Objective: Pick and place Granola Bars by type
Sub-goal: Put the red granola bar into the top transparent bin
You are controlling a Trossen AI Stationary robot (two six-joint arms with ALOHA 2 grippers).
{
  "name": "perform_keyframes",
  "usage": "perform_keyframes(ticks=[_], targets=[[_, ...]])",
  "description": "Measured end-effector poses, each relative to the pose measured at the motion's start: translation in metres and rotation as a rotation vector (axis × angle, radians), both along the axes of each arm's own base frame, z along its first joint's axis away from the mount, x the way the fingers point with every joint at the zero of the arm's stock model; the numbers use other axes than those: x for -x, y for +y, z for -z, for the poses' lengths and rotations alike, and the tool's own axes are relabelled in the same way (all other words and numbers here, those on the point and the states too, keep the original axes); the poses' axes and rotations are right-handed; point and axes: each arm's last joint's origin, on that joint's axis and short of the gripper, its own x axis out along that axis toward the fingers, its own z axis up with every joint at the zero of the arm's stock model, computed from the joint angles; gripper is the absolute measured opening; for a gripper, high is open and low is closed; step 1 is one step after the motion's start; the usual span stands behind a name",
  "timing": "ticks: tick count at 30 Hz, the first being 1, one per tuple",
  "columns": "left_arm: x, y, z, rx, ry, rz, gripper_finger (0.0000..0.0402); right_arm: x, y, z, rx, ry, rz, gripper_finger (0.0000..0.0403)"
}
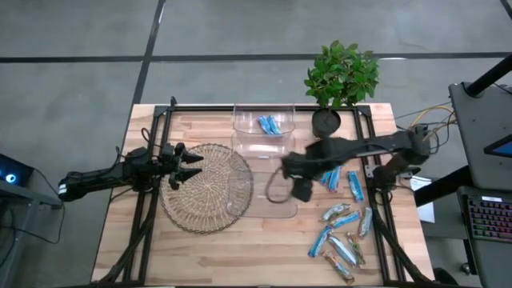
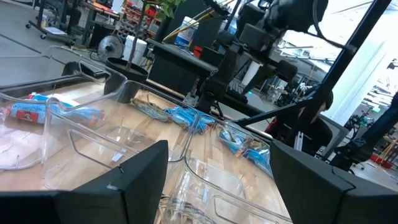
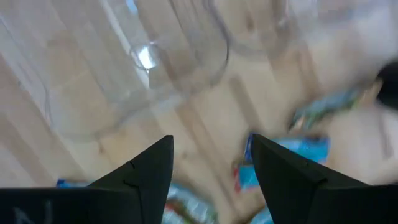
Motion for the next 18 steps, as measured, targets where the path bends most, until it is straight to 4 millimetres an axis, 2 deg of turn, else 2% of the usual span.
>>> perform_keyframes(ticks=[7,10,18], targets=[[0.000,0.000,0.000,0.000,0.000,-0.001,0.0261,0.049,0.021,0.012,-0.029,0.021,0.141,0.0206],[0.000,0.000,0.000,0.000,0.000,-0.001,0.0261,0.065,0.027,0.017,-0.051,0.040,0.138,0.0206],[0.000,0.000,0.000,0.000,0.001,-0.002,0.0261,0.098,0.044,0.032,-0.121,0.123,-0.196,0.0206]])
